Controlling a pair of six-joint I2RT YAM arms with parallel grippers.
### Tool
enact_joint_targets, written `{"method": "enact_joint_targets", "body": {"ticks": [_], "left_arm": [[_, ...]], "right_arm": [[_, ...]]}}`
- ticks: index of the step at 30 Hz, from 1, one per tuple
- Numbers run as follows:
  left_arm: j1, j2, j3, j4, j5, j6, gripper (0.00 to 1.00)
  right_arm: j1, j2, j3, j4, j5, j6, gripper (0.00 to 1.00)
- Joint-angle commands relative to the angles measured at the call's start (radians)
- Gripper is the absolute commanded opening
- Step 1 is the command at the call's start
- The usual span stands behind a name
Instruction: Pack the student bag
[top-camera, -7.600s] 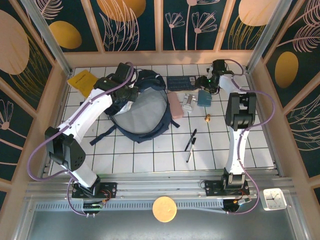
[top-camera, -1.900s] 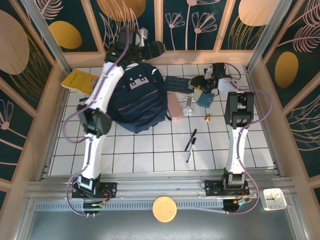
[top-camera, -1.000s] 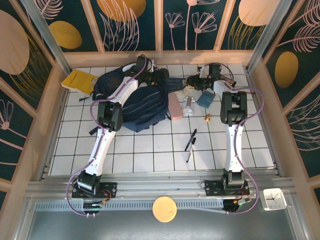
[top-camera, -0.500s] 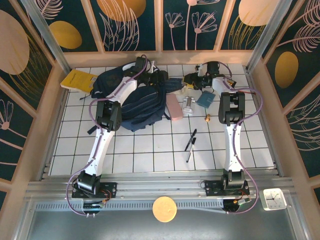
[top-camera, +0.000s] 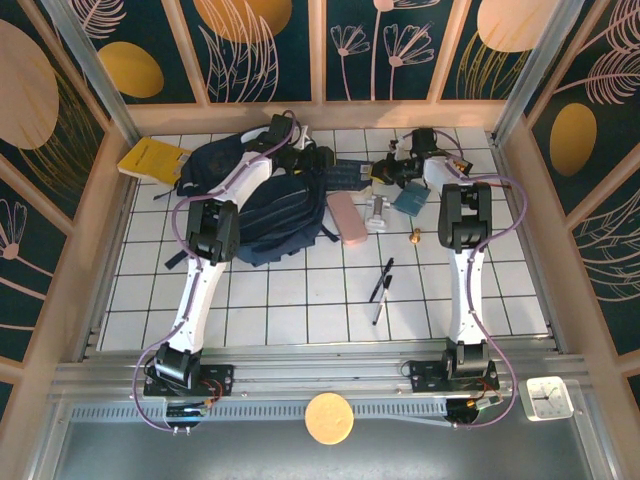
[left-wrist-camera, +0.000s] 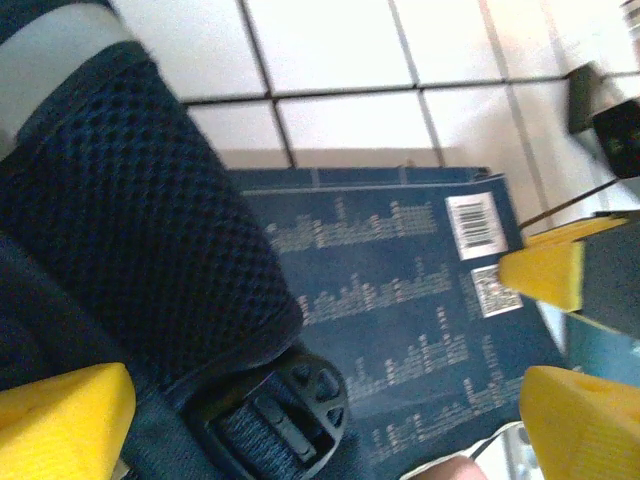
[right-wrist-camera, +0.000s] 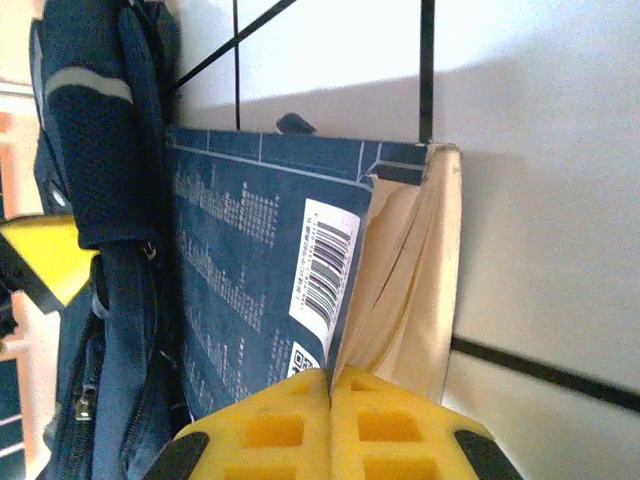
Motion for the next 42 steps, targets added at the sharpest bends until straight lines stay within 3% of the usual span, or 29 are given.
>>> {"method": "enact_joint_targets", "body": {"ticks": [1,4,11,16,22,27,32,36,37,39,40,42], "left_arm": [[0.008,-0.143,-0.111,-0.197,-0.16,0.088,0.99],[-0.01,-0.3,-0.271,-0.18,-0.234,0.13,0.99],[-0.067,-0.62,-0.622,-0.138,-0.37,0.204,0.99],[-0.106,-0.802,-0.862,-0.087,-0.431,0.332,0.99],[-0.154,-0.838,-1.023,-0.005,-0.461,0.444,0.99],[-0.165,-0.799,-1.035,0.055,-0.589,0.51,0.99],[-0.165,-0.687,-0.948,0.046,-0.596,0.558,0.97],[-0.165,-0.614,-0.906,0.036,-0.566,0.56,0.65],[-0.164,-0.597,-0.899,0.028,-0.557,0.55,0.49],[-0.165,-0.583,-0.893,0.024,-0.527,0.535,0.09],[-0.165,-0.583,-0.886,0.019,-0.527,0.51,0.0],[-0.162,-0.59,-0.835,-0.024,-0.525,0.464,0.0]], "right_arm": [[0.028,-0.11,-0.145,0.139,-0.004,0.096,0.0],[0.02,-0.207,-0.272,0.326,-0.016,0.186,0.0],[-0.001,-0.387,-0.445,0.568,-0.03,0.311,0.0],[-0.003,-0.499,-0.485,0.565,-0.004,0.299,0.0],[-0.01,-0.655,-0.527,0.484,0.043,0.235,0.0],[-0.011,-0.763,-0.566,0.466,0.036,0.232,0.0],[-0.01,-0.831,-0.599,0.449,0.024,0.238,0.0],[-0.002,-0.872,-0.621,0.431,0.025,0.237,0.0],[-0.001,-0.88,-0.626,0.427,0.024,0.237,0.0],[0.003,-0.898,-0.628,0.412,0.024,0.237,0.0],[0.006,-0.91,-0.629,0.405,0.024,0.24,0.0],[0.011,-0.943,-0.633,0.394,0.025,0.25,0.0]]}}
